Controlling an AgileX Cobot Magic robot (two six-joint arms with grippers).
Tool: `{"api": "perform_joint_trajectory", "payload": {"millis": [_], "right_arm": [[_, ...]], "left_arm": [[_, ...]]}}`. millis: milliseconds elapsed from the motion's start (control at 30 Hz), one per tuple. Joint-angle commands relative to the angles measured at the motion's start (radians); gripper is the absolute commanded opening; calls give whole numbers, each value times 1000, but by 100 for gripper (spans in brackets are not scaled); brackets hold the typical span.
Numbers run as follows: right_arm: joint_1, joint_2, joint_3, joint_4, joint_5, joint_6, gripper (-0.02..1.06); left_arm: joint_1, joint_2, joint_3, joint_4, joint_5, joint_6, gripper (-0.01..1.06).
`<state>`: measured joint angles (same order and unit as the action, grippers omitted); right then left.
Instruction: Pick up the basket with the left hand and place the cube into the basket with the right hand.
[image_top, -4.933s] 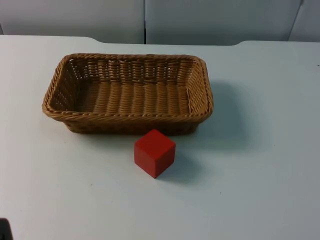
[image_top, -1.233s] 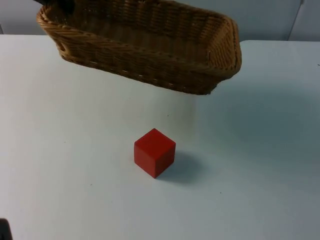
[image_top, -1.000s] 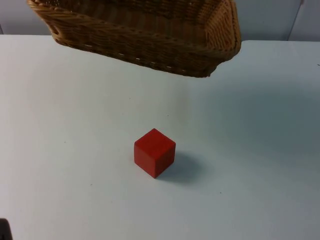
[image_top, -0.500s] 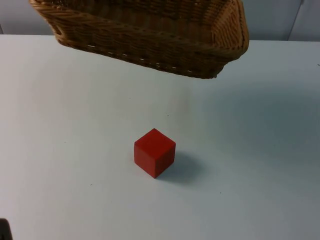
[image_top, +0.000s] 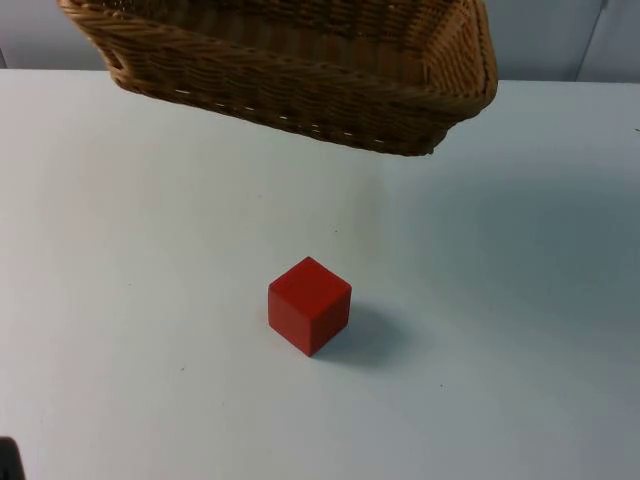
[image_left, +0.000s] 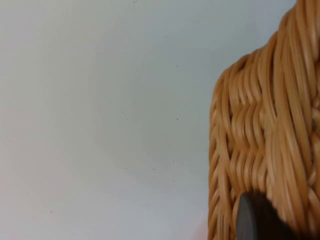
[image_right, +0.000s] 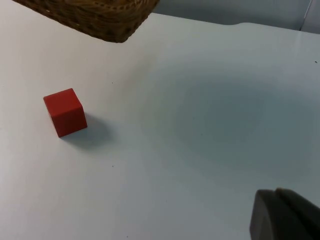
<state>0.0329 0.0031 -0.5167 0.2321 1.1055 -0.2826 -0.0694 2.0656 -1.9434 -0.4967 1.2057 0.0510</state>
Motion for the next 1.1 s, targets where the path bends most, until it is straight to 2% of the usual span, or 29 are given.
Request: {"api": "perform_joint_trajectory", "payload": {"millis": [0, 167, 267, 567, 1067], "right_arm": [[-2, -3, 3, 4, -2, -5, 0], [-2, -3, 3, 4, -2, -5, 0], [-2, -3, 3, 4, -2, -5, 0], [-2, -3, 3, 4, -2, -5, 0], [-2, -3, 3, 4, -2, -5, 0]], "left_arm": [[-2, -17, -10, -45, -3, -2, 0], [-2, -17, -10, -41, -3, 2, 0], [-2, -17, -10, -20, -1, 85, 0], [-2, -17, -10, -16, 12, 158, 0], [-2, -17, -10, 66, 4, 159, 0]]}}
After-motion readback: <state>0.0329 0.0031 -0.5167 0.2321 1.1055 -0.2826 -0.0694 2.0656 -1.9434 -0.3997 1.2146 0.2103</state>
